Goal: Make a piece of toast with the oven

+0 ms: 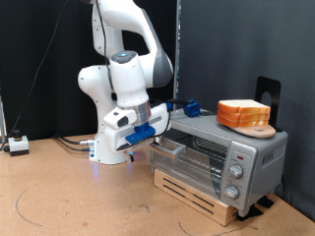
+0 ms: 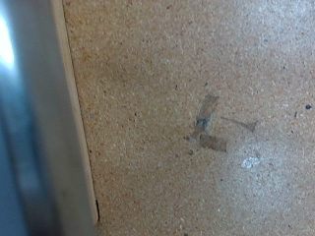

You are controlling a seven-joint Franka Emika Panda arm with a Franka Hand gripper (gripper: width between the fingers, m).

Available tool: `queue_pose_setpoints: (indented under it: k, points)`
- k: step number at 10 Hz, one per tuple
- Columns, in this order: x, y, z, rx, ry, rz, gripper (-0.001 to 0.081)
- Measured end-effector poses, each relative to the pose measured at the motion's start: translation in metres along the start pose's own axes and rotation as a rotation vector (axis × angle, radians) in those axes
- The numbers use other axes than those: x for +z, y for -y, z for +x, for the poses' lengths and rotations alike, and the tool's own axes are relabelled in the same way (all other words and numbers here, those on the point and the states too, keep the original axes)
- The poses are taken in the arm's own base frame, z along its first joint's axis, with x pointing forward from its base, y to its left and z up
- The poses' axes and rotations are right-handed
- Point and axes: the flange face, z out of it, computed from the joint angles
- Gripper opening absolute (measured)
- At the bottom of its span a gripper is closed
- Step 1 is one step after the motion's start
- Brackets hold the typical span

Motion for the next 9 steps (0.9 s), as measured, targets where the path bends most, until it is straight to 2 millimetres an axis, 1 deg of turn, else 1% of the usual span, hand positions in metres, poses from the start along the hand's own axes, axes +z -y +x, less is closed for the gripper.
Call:
queue_pose_setpoints:
  k: [6,9]
  points:
    - [-0.003,-0.003,0.004,0.001,-0.006,0.018,0.0809]
    - [-0.014,0.0,0.012,0.024,-0.025,0.055,0.0809]
